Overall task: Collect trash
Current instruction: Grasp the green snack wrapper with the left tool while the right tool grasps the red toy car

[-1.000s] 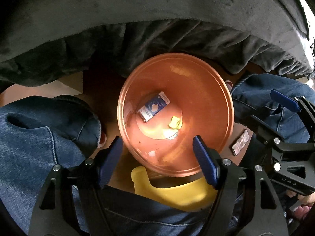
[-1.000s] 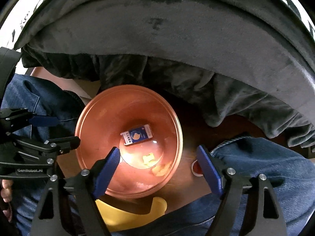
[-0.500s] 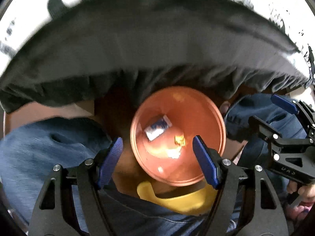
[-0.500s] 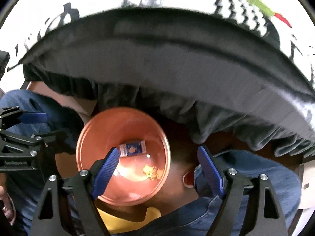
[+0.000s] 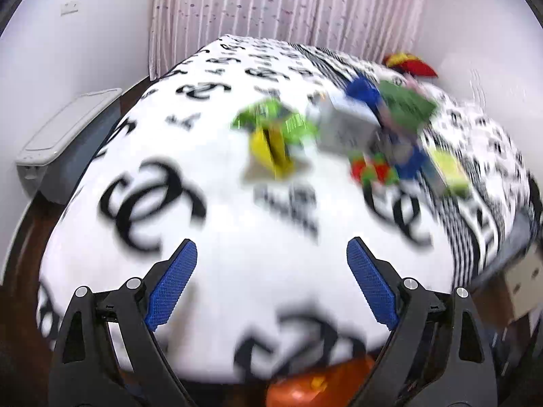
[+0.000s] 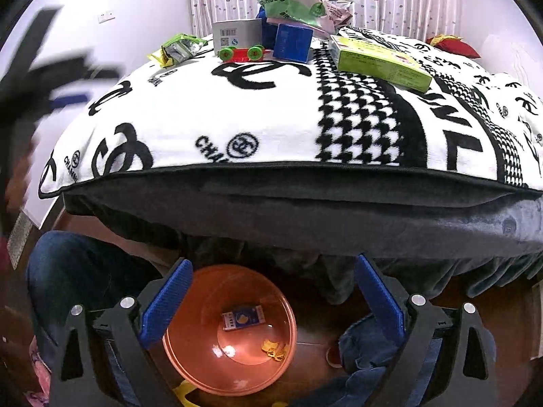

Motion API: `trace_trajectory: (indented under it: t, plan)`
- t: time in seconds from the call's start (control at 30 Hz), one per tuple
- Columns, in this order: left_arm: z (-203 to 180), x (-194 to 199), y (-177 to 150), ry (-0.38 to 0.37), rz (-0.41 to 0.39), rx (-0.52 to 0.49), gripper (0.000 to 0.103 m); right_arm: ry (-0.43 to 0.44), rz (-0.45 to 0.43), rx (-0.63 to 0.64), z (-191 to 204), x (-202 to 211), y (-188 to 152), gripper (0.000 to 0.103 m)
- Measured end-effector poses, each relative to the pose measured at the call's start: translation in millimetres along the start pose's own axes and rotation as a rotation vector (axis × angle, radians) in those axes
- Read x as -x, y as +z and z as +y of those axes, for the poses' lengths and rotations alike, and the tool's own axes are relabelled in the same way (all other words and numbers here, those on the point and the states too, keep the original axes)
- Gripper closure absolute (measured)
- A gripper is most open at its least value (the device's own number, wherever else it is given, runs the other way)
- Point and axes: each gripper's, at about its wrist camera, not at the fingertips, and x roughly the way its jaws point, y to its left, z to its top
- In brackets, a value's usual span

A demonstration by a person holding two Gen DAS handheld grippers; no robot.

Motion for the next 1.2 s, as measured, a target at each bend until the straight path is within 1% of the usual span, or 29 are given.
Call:
trace_trajectory:
  t: [0.07, 0.1, 0.13, 0.17, 0.2, 0.3, 0.33, 0.37, 0.4, 0.43, 0.47, 0.53, 0.6, 0.7, 0.8, 0.9, 0.97, 1.03, 1.13, 1.2]
  plan:
    - [3, -21, 29, -0.008, -0.023, 0.017, 0.016, 0.0, 0.011, 0.002, 1, -2, -2, 0.009]
    - [1, -27, 38, -0.011, -0.027, 0.028, 0.016, 0.002, 0.017, 0.003, 1, -2, -5, 0.009]
    - [0, -38, 52, 0.002, -0.026, 0.044, 0.016, 0.001, 0.022, 0.004, 2, -3, -5, 0.009]
    - [1, -46, 60, 0.002, -0.022, 0.064, 0.016, 0.001, 0.026, 0.005, 2, -3, -6, 0.009]
    - [2, -58, 73, -0.015, -0.009, 0.084, 0.016, 0.001, 0.027, 0.008, 3, -2, -8, 0.009]
    - [4, -86, 92, -0.013, 0.03, 0.154, 0.017, -0.003, 0.035, 0.007, 2, -4, -9, 0.009]
    - [6, -88, 94, -0.017, 0.031, 0.16, 0.036, -0.002, 0.039, 0.004, 0, -6, -8, 0.009]
    - [5, -96, 97, -0.008, 0.054, 0.157, 0.067, -0.002, 0.04, 0.002, 0, -6, -8, 0.009]
    - [5, -101, 98, -0.008, 0.079, 0.157, 0.071, -0.002, 0.04, 0.0, -1, -7, -8, 0.009]
    - [5, -104, 97, -0.025, 0.092, 0.165, 0.072, -0.002, 0.04, -0.003, -3, -7, -6, 0.009]
    - [5, -103, 96, -0.029, 0.084, 0.16, 0.077, -0.002, 0.04, -0.006, -3, -8, -6, 0.009]
    - [4, -96, 94, -0.017, 0.064, 0.139, 0.079, -0.001, 0.034, -0.013, -6, -8, -3, 0.009]
    - [6, -86, 89, -0.031, 0.051, 0.139, 0.08, 0.001, 0.028, -0.016, -7, -8, 1, 0.009]
    - [11, -71, 83, -0.031, 0.035, 0.137, 0.08, 0.014, 0.01, -0.022, -7, -6, 10, 0.009]
    - [19, -40, 66, -0.056, -0.009, 0.15, 0.08, 0.069, -0.039, -0.043, -8, -2, 29, 0.009]
    - [22, -14, 48, -0.026, -0.048, 0.132, 0.08, 0.146, -0.122, -0.06, -6, -4, 65, 0.009]
    - [24, 7, 31, -0.011, -0.081, 0.115, 0.08, 0.162, -0.173, -0.057, -2, -9, 87, 0.009]
    - [27, 25, 16, -0.012, -0.1, 0.12, 0.08, 0.185, -0.211, -0.053, 3, -18, 110, 0.009]
    - [33, 44, -8, -0.027, -0.098, 0.132, 0.08, 0.211, -0.24, -0.045, 16, -40, 150, 0.009]
    - [36, 50, -16, -0.034, -0.092, 0.137, 0.08, 0.205, -0.24, -0.039, 24, -56, 171, 0.009]
